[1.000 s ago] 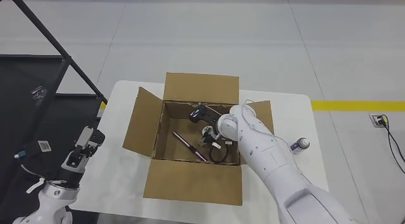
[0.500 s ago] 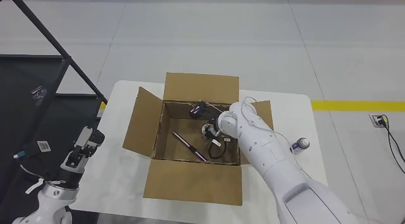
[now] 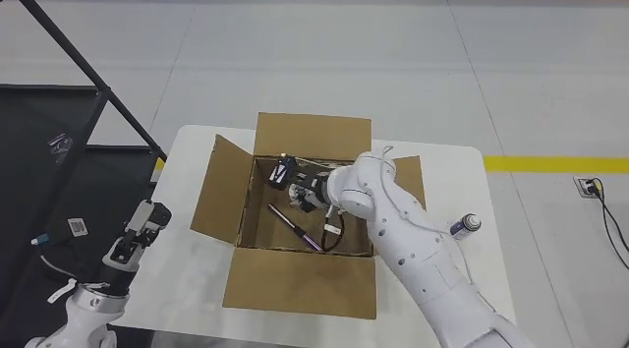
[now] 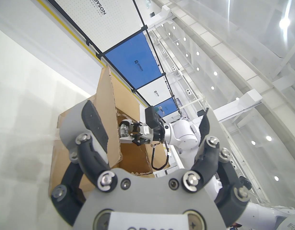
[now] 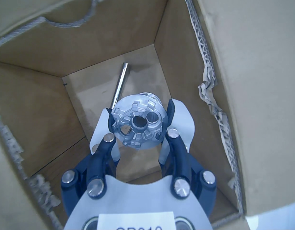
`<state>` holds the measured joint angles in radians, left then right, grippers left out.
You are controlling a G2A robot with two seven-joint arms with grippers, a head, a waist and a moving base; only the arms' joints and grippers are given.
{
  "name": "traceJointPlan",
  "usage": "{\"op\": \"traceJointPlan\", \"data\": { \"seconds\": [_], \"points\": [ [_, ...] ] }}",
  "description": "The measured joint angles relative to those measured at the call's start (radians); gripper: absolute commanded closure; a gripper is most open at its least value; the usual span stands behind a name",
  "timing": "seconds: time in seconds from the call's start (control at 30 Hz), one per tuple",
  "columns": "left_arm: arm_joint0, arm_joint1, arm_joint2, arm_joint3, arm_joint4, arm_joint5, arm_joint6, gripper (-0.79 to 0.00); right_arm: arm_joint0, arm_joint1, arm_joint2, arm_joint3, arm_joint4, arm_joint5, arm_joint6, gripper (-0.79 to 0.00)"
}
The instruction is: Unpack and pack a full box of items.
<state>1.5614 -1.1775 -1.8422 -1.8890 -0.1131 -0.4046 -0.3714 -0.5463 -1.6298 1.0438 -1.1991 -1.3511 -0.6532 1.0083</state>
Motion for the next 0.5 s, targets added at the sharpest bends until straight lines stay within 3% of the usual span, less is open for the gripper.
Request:
{"op": "traceJointPlan", "data": {
  "seconds": [0.1,0.2,0.37,0.5],
  "points": [
    [0.006,0.0,-0.001,-0.005,0.001,-0.003,0.001,-0.785,-0.149,0.027,0.041,-0.282,-0.008,-0.017,0.105,0.0],
    [0.011,0.001,-0.005,-0.007,-0.001,-0.003,-0.007,-0.785,-0.246,0.042,0.071,-0.471,-0.028,0.006,0.129,0.0],
    [-0.009,0.007,-0.028,-0.011,-0.009,0.017,-0.055,-0.785,-0.343,0.054,0.109,-0.638,-0.139,0.156,0.095,0.0],
    [-0.026,0.012,-0.049,-0.003,-0.021,0.023,-0.092,-0.785,-0.342,0.054,0.108,-0.636,-0.143,0.15,0.102,0.0]
  ]
}}
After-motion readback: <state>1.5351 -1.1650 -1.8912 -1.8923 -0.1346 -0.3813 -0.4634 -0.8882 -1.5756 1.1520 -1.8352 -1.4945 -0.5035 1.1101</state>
